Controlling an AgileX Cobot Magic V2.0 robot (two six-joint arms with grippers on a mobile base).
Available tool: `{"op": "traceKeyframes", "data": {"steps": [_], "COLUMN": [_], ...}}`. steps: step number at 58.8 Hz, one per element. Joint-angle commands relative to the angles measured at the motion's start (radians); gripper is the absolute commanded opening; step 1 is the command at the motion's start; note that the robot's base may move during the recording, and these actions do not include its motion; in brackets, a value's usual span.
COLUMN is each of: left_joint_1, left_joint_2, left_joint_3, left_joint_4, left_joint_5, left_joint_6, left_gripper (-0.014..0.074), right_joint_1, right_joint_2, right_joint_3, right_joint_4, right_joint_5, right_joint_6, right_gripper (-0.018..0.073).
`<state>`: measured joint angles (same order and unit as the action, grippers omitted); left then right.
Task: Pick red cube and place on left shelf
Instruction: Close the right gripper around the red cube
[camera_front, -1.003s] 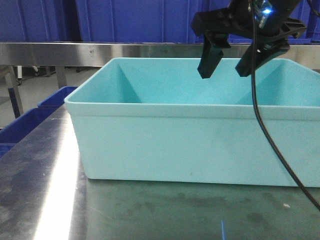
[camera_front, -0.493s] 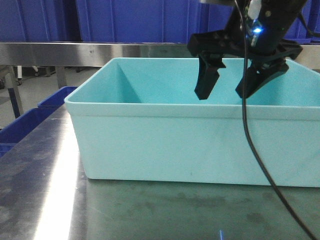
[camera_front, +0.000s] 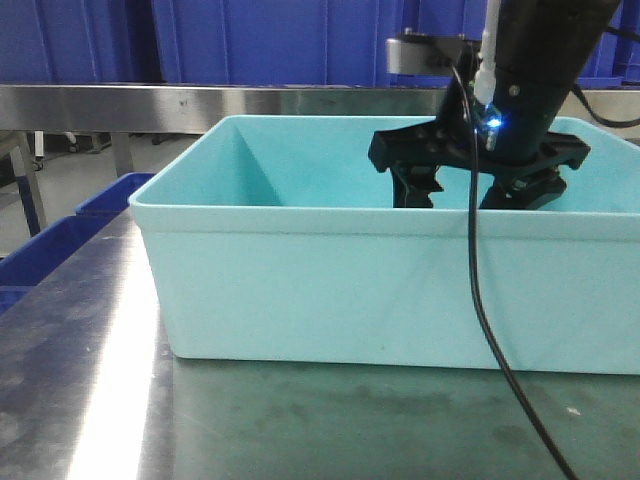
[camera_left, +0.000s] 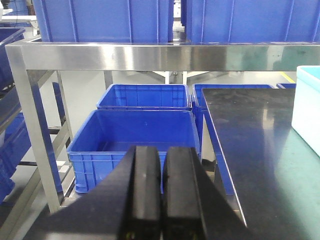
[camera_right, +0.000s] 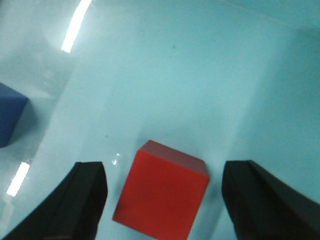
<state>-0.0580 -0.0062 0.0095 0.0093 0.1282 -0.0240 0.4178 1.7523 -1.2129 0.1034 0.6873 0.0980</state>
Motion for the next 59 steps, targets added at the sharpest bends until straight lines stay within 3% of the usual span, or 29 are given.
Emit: {"op": "traceKeyframes", "data": {"steps": [1, 7, 12, 23, 26, 30, 59], "left_joint_1": [-0.004, -0.004, -0.004, -0.004, -0.004, -0.004, -0.004], "left_joint_2": [-0.014, -0.014, -0.014, -0.014, -0.014, -0.014, -0.014], "left_joint_3": [0.023, 0.023, 0.023, 0.023, 0.023, 0.023, 0.023], "left_joint_4": [-0.009, -0.003, -0.003, -0.009, -0.003, -0.003, -0.003], "left_joint_5": [-0.088, -0.088, -0.088, -0.088, -0.088, -0.088, -0.088], "left_joint_6": [-0.001, -0.001, -0.001, -0.001, -0.001, -0.001, -0.001], "left_gripper": [0.0102, 0.0102, 0.0102, 0.0102, 0.0102, 0.0102, 0.0102], "right_joint_1": [0.001, 0.001, 0.001, 0.001, 0.001, 0.001, 0.000], "right_joint_2": [-0.028, -0.023, -0.023, -0.031, -0.043, -0.068, -0.509], "right_joint_3": [-0.035, -0.037, -0.038, -0.071, -0.083, -0.104, -0.100], "right_joint_4": [0.005, 0.005, 0.005, 0.005, 0.005, 0.005, -0.020], "right_joint_5": [-0.032, -0.040, -0.052, -0.057, -0.058, -0.061, -0.211], "right_joint_6": [-0.005, -0.005, -0.005, -0.005, -0.005, -0.005, -0.006], "right_gripper": [0.0590, 0.0580, 0.0512, 0.0109, 0.0037, 0.0069, 0.0065]}}
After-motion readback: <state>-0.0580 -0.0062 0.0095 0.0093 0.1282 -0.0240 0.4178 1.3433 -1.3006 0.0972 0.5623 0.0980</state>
